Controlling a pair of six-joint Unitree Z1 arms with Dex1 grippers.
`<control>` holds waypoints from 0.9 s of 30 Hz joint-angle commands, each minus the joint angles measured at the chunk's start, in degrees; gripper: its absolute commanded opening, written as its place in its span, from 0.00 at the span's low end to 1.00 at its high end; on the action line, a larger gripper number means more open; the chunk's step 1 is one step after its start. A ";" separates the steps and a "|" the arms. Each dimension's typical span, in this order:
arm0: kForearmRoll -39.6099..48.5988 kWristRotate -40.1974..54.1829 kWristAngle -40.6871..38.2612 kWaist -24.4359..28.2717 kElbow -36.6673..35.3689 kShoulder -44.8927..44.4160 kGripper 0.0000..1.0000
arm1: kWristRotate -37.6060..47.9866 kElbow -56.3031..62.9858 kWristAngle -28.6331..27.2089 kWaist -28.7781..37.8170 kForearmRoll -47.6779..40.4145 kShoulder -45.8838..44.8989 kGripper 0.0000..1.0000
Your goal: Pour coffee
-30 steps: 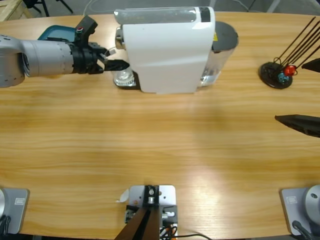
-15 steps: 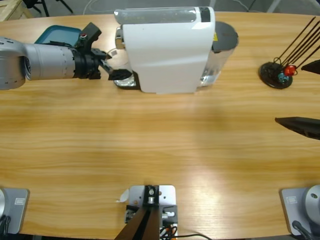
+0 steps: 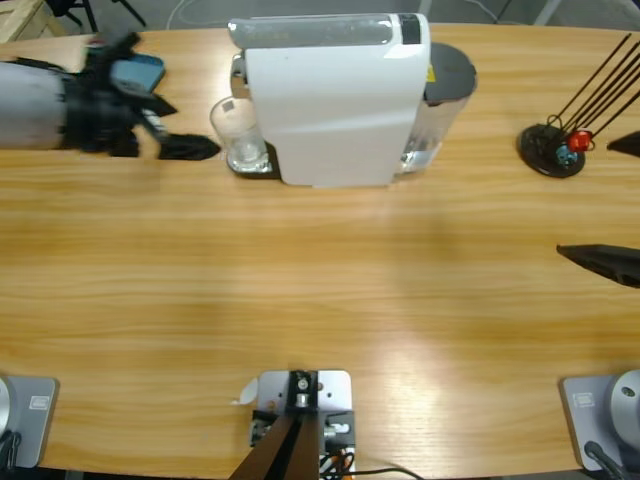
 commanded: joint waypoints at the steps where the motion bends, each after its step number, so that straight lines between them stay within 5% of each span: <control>1: 13.59 -3.18 1.01 1.10 1.98 -12.06 1.00 | 4.20 1.10 0.81 -5.66 5.42 2.69 1.00; 9: 13.75 -7.06 3.75 1.10 8.18 -24.77 0.96 | 7.52 0.03 1.81 -16.17 6.37 4.31 0.95; 10: 14.36 -7.06 4.77 1.10 8.17 -25.88 0.95 | 7.52 -1.54 2.43 -16.17 7.22 6.61 0.86; 14: 25.07 -13.88 7.46 1.01 3.30 -27.57 0.96 | 6.98 -13.03 5.03 -16.35 10.94 17.58 0.07; 15: 28.88 -13.74 7.30 1.01 0.80 -26.95 0.96 | 6.54 -16.71 5.03 -16.35 12.61 21.38 0.00; 17: 34.72 -12.53 6.55 0.93 -2.89 -26.44 0.95 | 5.20 -25.27 4.91 -16.35 16.22 26.81 0.00; 27: 30.99 -8.82 9.55 0.93 -0.89 -28.89 0.94 | 0.84 -51.83 3.89 -16.61 24.60 43.67 0.00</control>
